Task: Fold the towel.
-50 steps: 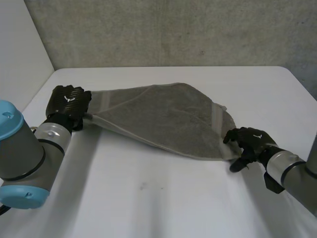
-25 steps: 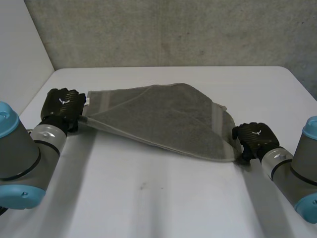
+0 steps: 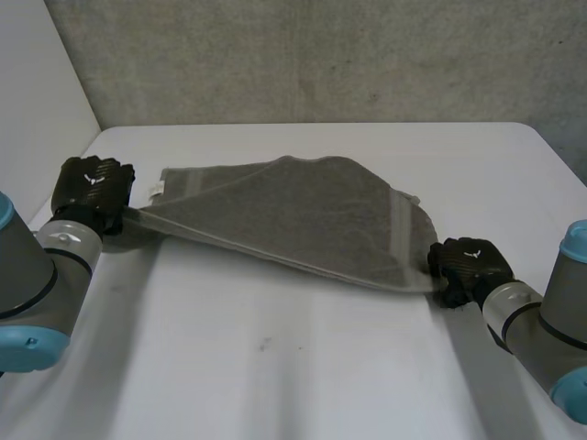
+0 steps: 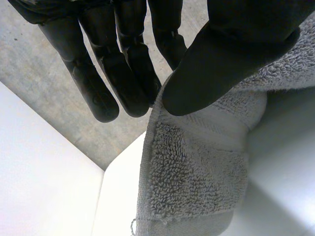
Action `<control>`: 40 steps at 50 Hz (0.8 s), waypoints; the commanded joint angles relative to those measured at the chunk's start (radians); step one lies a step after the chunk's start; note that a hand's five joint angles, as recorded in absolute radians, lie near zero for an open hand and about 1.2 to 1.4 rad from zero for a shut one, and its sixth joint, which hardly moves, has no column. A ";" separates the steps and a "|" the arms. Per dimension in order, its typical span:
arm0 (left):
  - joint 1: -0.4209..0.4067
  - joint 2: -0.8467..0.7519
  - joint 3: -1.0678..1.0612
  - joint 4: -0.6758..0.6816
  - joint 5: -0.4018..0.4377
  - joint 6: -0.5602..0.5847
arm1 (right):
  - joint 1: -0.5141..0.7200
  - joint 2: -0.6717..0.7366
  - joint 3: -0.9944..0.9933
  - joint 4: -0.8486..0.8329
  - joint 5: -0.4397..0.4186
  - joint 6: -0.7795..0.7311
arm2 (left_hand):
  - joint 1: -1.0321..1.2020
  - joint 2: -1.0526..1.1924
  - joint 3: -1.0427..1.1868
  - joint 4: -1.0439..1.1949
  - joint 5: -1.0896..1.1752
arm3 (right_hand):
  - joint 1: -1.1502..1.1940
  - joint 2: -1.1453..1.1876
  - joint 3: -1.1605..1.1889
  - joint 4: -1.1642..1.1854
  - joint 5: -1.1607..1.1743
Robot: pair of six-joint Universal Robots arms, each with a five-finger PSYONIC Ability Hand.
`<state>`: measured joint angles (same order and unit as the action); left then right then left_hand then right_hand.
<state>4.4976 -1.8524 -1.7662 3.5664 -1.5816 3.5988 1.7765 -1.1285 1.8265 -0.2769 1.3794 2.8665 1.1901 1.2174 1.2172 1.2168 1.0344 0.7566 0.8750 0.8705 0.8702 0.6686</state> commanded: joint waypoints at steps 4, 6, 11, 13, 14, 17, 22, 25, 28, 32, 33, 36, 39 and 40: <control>-0.011 -0.024 -0.024 0.000 0.003 0.000 | -0.006 -0.008 -0.023 -0.001 -0.057 -0.026 | 0.206 0.179 0.179 0.179 0.187 | 0.640 0.521 0.526 0.526 0.553; -0.018 -0.054 -0.039 0.003 0.035 0.008 | -0.011 -0.042 -0.024 -0.019 -0.062 -0.076 | 0.160 0.133 0.133 0.133 0.141 | 0.640 0.521 0.526 0.526 0.553; -0.015 -0.091 -0.042 0.002 0.142 0.009 | -0.014 -0.096 -0.032 -0.027 -0.051 -0.186 | -0.124 -0.151 -0.151 -0.151 -0.143 | 0.640 0.521 0.526 0.526 0.553; -0.014 -0.106 -0.039 -0.001 0.172 0.009 | -0.023 -0.097 -0.029 -0.027 -0.049 -0.220 | -0.256 -0.283 -0.283 -0.283 -0.275 | 0.640 0.521 0.526 0.526 0.553; -0.008 -0.116 -0.039 -0.005 0.192 0.009 | -0.040 -0.099 -0.029 -0.022 -0.051 -0.248 | -0.353 -0.381 -0.380 -0.380 -0.372 | 0.640 0.521 0.526 0.526 0.553; -0.003 -0.126 -0.038 -0.005 0.207 0.009 | -0.055 -0.096 -0.029 -0.021 -0.051 -0.274 | -0.395 -0.423 -0.422 -0.422 -0.414 | 0.640 0.521 0.526 0.526 0.553; 0.000 -0.152 -0.041 -0.005 0.215 0.009 | -0.069 -0.083 -0.039 -0.021 -0.059 -0.322 | -0.427 -0.455 -0.455 -0.454 -0.446 | 0.640 0.521 0.526 0.526 0.553; 0.002 -0.154 -0.042 -0.005 0.215 0.009 | -0.069 -0.083 -0.041 -0.022 -0.060 -0.322 | -0.428 -0.455 -0.455 -0.454 -0.446 | 0.640 0.521 0.526 0.526 0.553; 0.003 -0.154 -0.042 -0.006 0.213 0.009 | -0.071 -0.083 -0.046 -0.030 -0.054 -0.326 | -0.428 -0.455 -0.455 -0.454 -0.446 | 0.640 0.521 0.526 0.526 0.553; 0.014 -0.154 -0.041 -0.035 0.213 0.009 | -0.083 -0.079 -0.065 -0.030 -0.051 -0.326 | -0.416 -0.443 -0.443 -0.443 -0.435 | 0.640 0.521 0.526 0.526 0.553; 0.014 -0.154 -0.041 -0.035 0.213 0.009 | -0.091 -0.077 -0.070 -0.030 -0.049 -0.328 | -0.416 -0.443 -0.443 -0.443 -0.435 | 0.640 0.521 0.526 0.526 0.553; 0.015 -0.153 -0.041 -0.080 0.213 0.009 | -0.097 -0.076 -0.072 -0.030 -0.048 -0.328 | -0.410 -0.437 -0.437 -0.437 -0.429 | 0.640 0.521 0.526 0.526 0.553; 0.015 -0.153 -0.041 -0.130 0.213 0.011 | -0.104 -0.076 -0.075 -0.030 -0.046 -0.328 | -0.407 -0.434 -0.434 -0.434 -0.426 | 0.640 0.521 0.526 0.526 0.553; 0.015 -0.151 -0.042 -0.156 0.213 0.009 | -0.109 -0.077 -0.078 -0.030 -0.046 -0.326 | -0.398 -0.426 -0.425 -0.425 -0.417 | 0.640 0.521 0.526 0.526 0.553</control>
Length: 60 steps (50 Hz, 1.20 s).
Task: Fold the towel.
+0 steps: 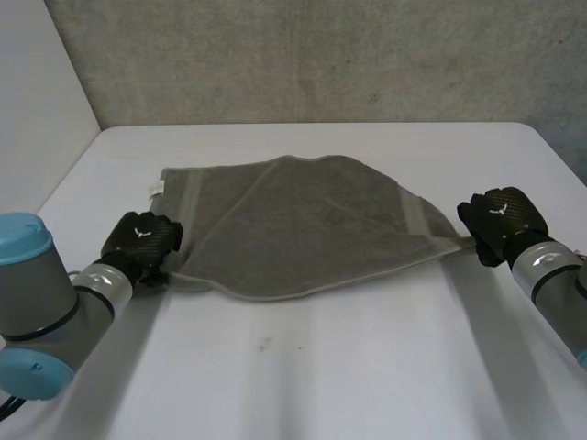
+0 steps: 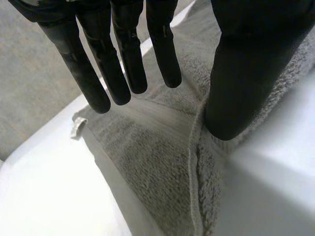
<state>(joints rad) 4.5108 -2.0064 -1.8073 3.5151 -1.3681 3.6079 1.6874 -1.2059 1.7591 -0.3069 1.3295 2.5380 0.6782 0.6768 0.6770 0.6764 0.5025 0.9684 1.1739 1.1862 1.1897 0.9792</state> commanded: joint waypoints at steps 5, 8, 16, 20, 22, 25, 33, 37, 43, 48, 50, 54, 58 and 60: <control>0.002 0.005 -0.001 -0.179 -0.003 0.000 | -0.025 0.000 -0.015 0.002 0.005 0.002 | 0.128 0.130 0.129 0.130 0.130 | 0.428 0.222 0.210 0.207 0.243; 0.002 0.005 -0.001 -0.195 -0.009 0.000 | -0.025 0.000 -0.015 0.003 0.005 0.002 | 0.169 0.171 0.170 0.171 0.170 | 0.428 0.222 0.210 0.207 0.243; 0.002 0.001 -0.003 -0.191 -0.011 0.000 | -0.026 0.002 -0.021 0.008 0.005 0.001 | 0.516 0.517 0.517 0.518 0.517 | 0.428 0.222 0.210 0.207 0.243; 0.002 0.017 -0.001 -0.195 -0.023 0.002 | -0.026 -0.010 -0.021 0.031 0.005 -0.036 | 0.718 0.719 0.719 0.720 0.719 | 0.428 0.222 0.210 0.207 0.243; 0.001 0.029 -0.001 -0.197 -0.041 0.005 | -0.026 -0.015 -0.020 0.052 0.007 -0.062 | 0.718 0.719 0.719 0.720 0.719 | 0.428 0.222 0.210 0.207 0.243; -0.006 0.104 -0.006 -0.208 -0.093 0.029 | -0.023 -0.027 -0.023 0.135 0.007 -0.125 | 0.718 0.719 0.719 0.720 0.719 | 0.428 0.222 0.210 0.207 0.243; -0.010 0.386 -0.020 -0.284 -0.149 0.136 | -0.031 -0.229 -0.073 0.443 0.007 -0.243 | 0.718 0.719 0.719 0.720 0.719 | 0.428 0.222 0.210 0.207 0.243; -0.010 0.491 -0.007 -0.304 -0.147 0.147 | -0.044 -0.322 -0.119 0.526 -0.003 -0.239 | 0.718 0.719 0.719 0.720 0.719 | 0.428 0.222 0.210 0.207 0.243; -0.012 0.591 0.051 -0.324 -0.146 0.146 | -0.068 -0.431 -0.214 0.560 -0.007 -0.226 | 0.718 0.719 0.719 0.720 0.719 | 0.428 0.222 0.210 0.207 0.243; -0.013 0.569 0.068 -0.320 -0.143 0.147 | -0.069 -0.423 -0.257 0.571 -0.004 -0.222 | 0.718 0.719 0.719 0.720 0.719 | 0.428 0.222 0.210 0.207 0.243; -0.015 0.470 0.069 -0.315 -0.138 0.149 | -0.068 -0.338 -0.257 0.571 0.000 -0.231 | 0.718 0.719 0.719 0.720 0.719 | 0.428 0.222 0.210 0.207 0.243; -0.013 0.341 0.095 -0.321 -0.140 0.153 | -0.057 -0.204 -0.277 0.587 0.005 -0.243 | 0.718 0.719 0.719 0.720 0.719 | 0.428 0.222 0.210 0.207 0.243; -0.019 0.160 0.163 -0.335 -0.141 0.158 | -0.037 -0.043 -0.352 0.663 0.032 -0.304 | 0.718 0.719 0.719 0.720 0.719 | 0.428 0.222 0.210 0.207 0.243; -0.019 0.105 0.198 -0.344 -0.141 0.163 | -0.025 0.009 -0.384 0.683 0.063 -0.323 | 0.718 0.719 0.719 0.720 0.719 | 0.428 0.222 0.210 0.207 0.243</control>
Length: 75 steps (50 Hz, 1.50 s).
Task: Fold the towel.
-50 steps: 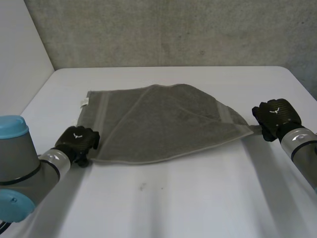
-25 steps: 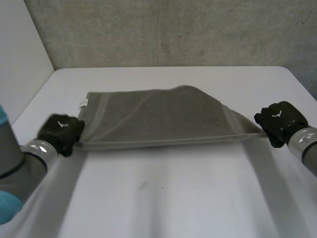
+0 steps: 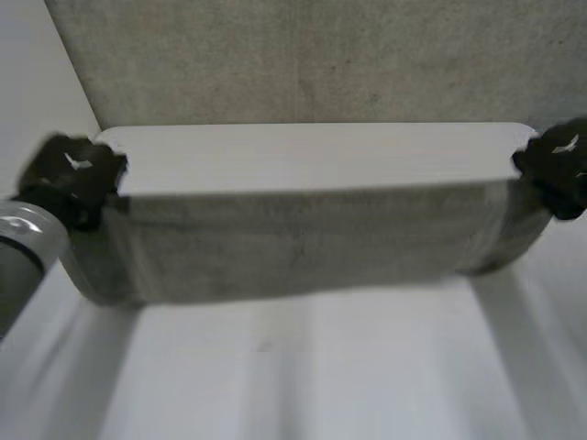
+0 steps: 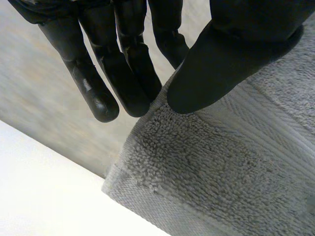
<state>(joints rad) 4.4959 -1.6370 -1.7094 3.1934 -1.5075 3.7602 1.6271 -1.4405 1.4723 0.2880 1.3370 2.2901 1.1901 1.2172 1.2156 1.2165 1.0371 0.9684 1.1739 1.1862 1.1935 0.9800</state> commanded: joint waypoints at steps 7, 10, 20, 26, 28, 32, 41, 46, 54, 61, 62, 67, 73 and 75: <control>-0.009 -0.414 0.284 -0.053 -0.007 0.096 | 0.099 0.390 -0.234 0.094 0.189 -0.133 | 0.206 0.179 0.181 0.180 0.185 | 0.428 0.222 0.210 0.203 0.242; -0.021 -0.440 0.398 -0.049 -0.002 0.162 | 0.125 0.413 -0.343 0.056 0.212 -0.133 | 0.206 0.179 0.181 0.180 0.185 | 0.428 0.222 0.210 0.203 0.242; -0.098 -0.429 0.847 0.142 -0.014 0.220 | 0.160 0.318 -0.592 -0.403 0.225 -0.075 | 0.206 0.179 0.181 0.180 0.185 | 0.428 0.222 0.210 0.203 0.242; -0.093 -0.359 0.872 0.300 -0.022 0.069 | 0.160 0.207 -0.461 -0.638 0.223 -0.046 | 0.206 0.179 0.181 0.180 0.185 | 0.428 0.222 0.210 0.203 0.242; -0.089 -0.350 0.846 0.296 -0.030 0.033 | 0.161 0.195 -0.422 -0.633 0.220 -0.043 | 0.206 0.179 0.181 0.180 0.185 | 0.428 0.222 0.210 0.203 0.242; -0.072 -0.334 0.704 0.292 -0.040 -0.036 | 0.158 0.192 -0.287 -0.624 0.200 -0.037 | 0.206 0.179 0.181 0.180 0.185 | 0.428 0.222 0.210 0.203 0.242; -0.064 -0.346 0.305 0.350 -0.031 -0.068 | 0.148 0.198 0.006 -0.621 0.059 -0.040 | 0.206 0.179 0.181 0.180 0.185 | 0.428 0.222 0.210 0.203 0.242; -0.069 -0.424 0.124 0.451 -0.028 -0.060 | 0.143 0.270 0.106 -0.583 0.021 -0.052 | 0.206 0.179 0.181 0.180 0.185 | 0.428 0.222 0.210 0.203 0.242; -0.061 -0.419 -0.056 0.458 -0.030 -0.053 | 0.142 0.253 0.200 -0.425 0.021 -0.118 | 0.206 0.179 0.181 0.180 0.185 | 0.428 0.222 0.210 0.203 0.242; -0.052 -0.199 -0.173 0.161 -0.034 0.036 | 0.089 0.118 0.213 -0.076 0.036 -0.185 | 0.206 0.179 0.181 0.180 0.185 | 0.428 0.222 0.210 0.203 0.242; -0.047 -0.148 -0.186 0.043 -0.034 0.076 | 0.050 0.082 0.218 0.048 0.039 -0.214 | 0.206 0.179 0.181 0.180 0.185 | 0.428 0.222 0.210 0.203 0.242; -0.043 -0.026 -0.182 -0.241 -0.030 0.116 | -0.035 0.011 0.232 0.329 0.031 -0.323 | 0.206 0.179 0.181 0.180 0.185 | 0.428 0.222 0.210 0.203 0.242; -0.035 -0.004 -0.133 -0.179 -0.028 0.113 | -0.039 0.006 0.206 0.226 0.027 -0.331 | 0.206 0.179 0.181 0.180 0.185 | 0.428 0.222 0.210 0.203 0.242; -0.034 -0.017 -0.124 -0.135 -0.028 0.113 | -0.036 0.018 0.206 0.170 0.031 -0.317 | 0.206 0.179 0.181 0.180 0.185 | 0.428 0.222 0.210 0.203 0.242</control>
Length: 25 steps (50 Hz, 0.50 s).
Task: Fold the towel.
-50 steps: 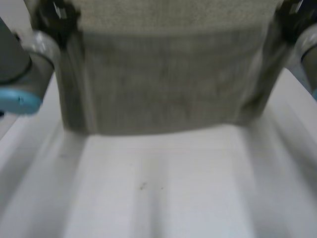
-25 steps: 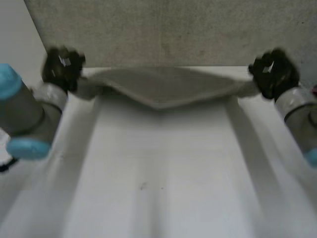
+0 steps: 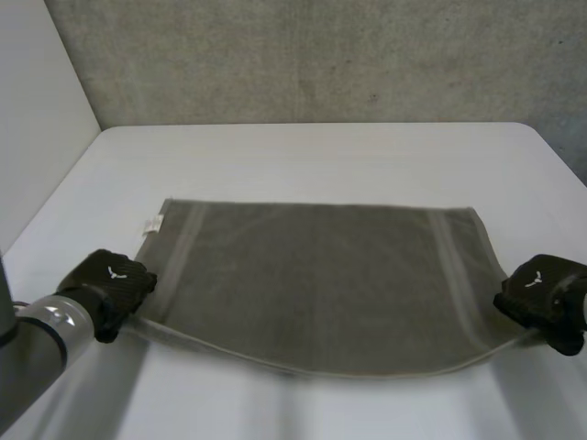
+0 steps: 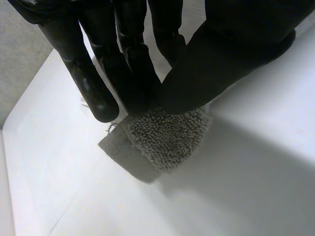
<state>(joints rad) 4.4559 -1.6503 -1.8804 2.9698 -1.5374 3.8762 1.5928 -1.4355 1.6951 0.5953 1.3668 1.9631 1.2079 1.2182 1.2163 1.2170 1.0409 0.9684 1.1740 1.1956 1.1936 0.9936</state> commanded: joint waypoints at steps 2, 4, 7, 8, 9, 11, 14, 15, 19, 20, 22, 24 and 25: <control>0.006 -0.042 0.057 0.143 0.002 -0.003 | 0.001 0.036 -0.020 -0.190 0.005 0.030 | 0.188 0.178 0.180 0.179 0.181 | 0.428 0.222 0.201 0.203 0.228; 0.005 -0.095 0.066 0.196 0.000 -0.001 | 0.007 0.078 -0.028 -0.239 0.009 0.053 | 0.188 0.178 0.180 0.179 0.181 | 0.428 0.222 0.201 0.203 0.228; -0.003 -0.181 0.107 0.288 -0.001 -0.003 | 0.044 0.162 -0.068 -0.327 0.024 0.103 | 0.188 0.178 0.180 0.179 0.181 | 0.428 0.222 0.201 0.203 0.228; -0.004 -0.222 0.138 0.325 -0.003 -0.003 | 0.076 0.200 -0.092 -0.369 0.043 0.127 | 0.188 0.178 0.180 0.179 0.181 | 0.428 0.222 0.201 0.203 0.228; -0.006 -0.273 0.174 0.359 -0.003 -0.003 | 0.103 0.234 -0.121 -0.414 0.070 0.154 | 0.188 0.178 0.180 0.179 0.181 | 0.428 0.222 0.201 0.203 0.228; -0.009 -0.325 0.216 0.391 -0.003 -0.003 | 0.122 0.266 -0.146 -0.461 0.101 0.177 | 0.188 0.178 0.180 0.179 0.181 | 0.428 0.222 0.201 0.203 0.228; -0.015 -0.422 0.305 0.448 -0.004 -0.003 | 0.137 0.334 -0.195 -0.573 0.150 0.209 | 0.188 0.178 0.180 0.179 0.181 | 0.428 0.222 0.201 0.203 0.228; -0.015 -0.422 0.305 0.448 -0.004 -0.003 | 0.137 0.334 -0.195 -0.574 0.150 0.209 | 0.188 0.178 0.180 0.179 0.181 | 0.428 0.222 0.201 0.203 0.228; -0.020 -0.560 0.450 0.521 -0.006 0.003 | 0.148 0.420 -0.248 -0.733 0.169 0.224 | 0.188 0.178 0.180 0.179 0.181 | 0.428 0.222 0.201 0.203 0.228; -0.026 -0.600 0.498 0.532 -0.007 0.005 | 0.160 0.452 -0.267 -0.786 0.170 0.221 | 0.188 0.178 0.180 0.179 0.181 | 0.428 0.222 0.201 0.203 0.228; -0.030 -0.636 0.542 0.544 -0.006 0.006 | 0.171 0.489 -0.290 -0.834 0.176 0.220 | 0.188 0.178 0.180 0.179 0.181 | 0.428 0.222 0.201 0.203 0.228; -0.033 -0.669 0.584 0.551 -0.004 0.006 | 0.176 0.521 -0.311 -0.868 0.181 0.218 | 0.188 0.178 0.180 0.179 0.181 | 0.428 0.222 0.201 0.203 0.228; -0.036 -0.696 0.625 0.554 -0.006 0.006 | 0.177 0.550 -0.331 -0.894 0.184 0.215 | 0.188 0.178 0.180 0.179 0.181 | 0.428 0.222 0.201 0.203 0.228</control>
<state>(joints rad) 4.4327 -2.2196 -1.4203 3.4918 -1.5430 3.8792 1.7521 -1.0012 1.4378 -0.1509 1.5383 2.1874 1.2079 1.2183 1.2163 1.2171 1.0409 0.9684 1.1740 1.1956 1.1936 0.9942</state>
